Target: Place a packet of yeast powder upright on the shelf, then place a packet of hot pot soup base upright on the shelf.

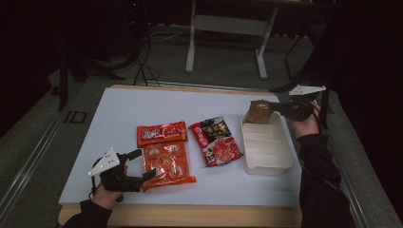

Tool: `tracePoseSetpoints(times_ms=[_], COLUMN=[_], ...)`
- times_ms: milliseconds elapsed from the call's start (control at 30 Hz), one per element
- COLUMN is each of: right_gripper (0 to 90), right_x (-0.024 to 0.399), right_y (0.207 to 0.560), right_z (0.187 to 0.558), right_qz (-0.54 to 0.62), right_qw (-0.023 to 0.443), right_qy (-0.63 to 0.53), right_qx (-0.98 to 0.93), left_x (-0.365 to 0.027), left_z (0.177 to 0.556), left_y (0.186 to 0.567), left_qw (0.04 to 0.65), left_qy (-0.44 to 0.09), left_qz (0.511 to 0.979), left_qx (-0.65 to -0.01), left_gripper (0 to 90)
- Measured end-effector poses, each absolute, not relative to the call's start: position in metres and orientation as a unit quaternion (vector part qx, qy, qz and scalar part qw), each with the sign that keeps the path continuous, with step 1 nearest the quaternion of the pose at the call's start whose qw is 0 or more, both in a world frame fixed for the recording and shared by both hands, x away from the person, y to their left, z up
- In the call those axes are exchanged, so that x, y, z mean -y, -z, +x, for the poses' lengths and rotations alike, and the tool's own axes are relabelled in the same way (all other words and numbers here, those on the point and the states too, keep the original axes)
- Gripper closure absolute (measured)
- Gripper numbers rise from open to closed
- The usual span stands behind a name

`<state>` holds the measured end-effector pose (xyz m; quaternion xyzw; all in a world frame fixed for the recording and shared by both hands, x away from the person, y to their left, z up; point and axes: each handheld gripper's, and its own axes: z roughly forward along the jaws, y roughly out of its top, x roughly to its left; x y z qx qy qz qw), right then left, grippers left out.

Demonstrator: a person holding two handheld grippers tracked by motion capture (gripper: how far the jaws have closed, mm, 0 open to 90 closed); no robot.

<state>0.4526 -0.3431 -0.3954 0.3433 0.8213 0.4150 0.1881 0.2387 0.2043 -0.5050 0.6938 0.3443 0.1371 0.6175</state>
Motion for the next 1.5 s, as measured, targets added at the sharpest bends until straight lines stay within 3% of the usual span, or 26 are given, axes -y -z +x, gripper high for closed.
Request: tracePoseSetpoints(times_ms=[367, 533, 733, 933, 1100, 1500], right_gripper=[63.9, 56.4, 34.8, 20.0, 14.0, 17.2], right_x=[0.347, 0.343, 0.334, 0.323, 0.315, 0.298], right_y=[0.373, 0.363, 0.359, 0.355, 0.356, 0.374], right_z=[0.438, 0.425, 0.401, 0.375, 0.352, 0.307], right_qz=[0.354, 0.364, 0.36, 0.35, 0.339, 0.312], right_qw=[0.214, 0.202, 0.214, 0.215, 0.206, 0.197], right_qy=[-0.45, -0.462, -0.482, -0.504, -0.533, -0.536], right_qx=[-0.791, -0.783, -0.77, -0.76, -0.747, -0.76], left_x=[-0.203, -0.204, -0.201, -0.197, -0.195, -0.193], left_z=[0.24, 0.239, 0.239, 0.237, 0.238, 0.253], left_y=[0.506, 0.505, 0.502, 0.494, 0.484, 0.463], left_qw=[0.622, 0.62, 0.619, 0.606, 0.587, 0.579], left_qy=[-0.133, -0.133, -0.135, -0.128, -0.109, -0.108], left_qz=[0.691, 0.694, 0.698, 0.711, 0.721, 0.723], left_qx=[-0.345, -0.342, -0.332, -0.333, -0.351, -0.36], left_gripper=[5.7, 5.7, 5.7, 8.7, 8.7, 8.7])
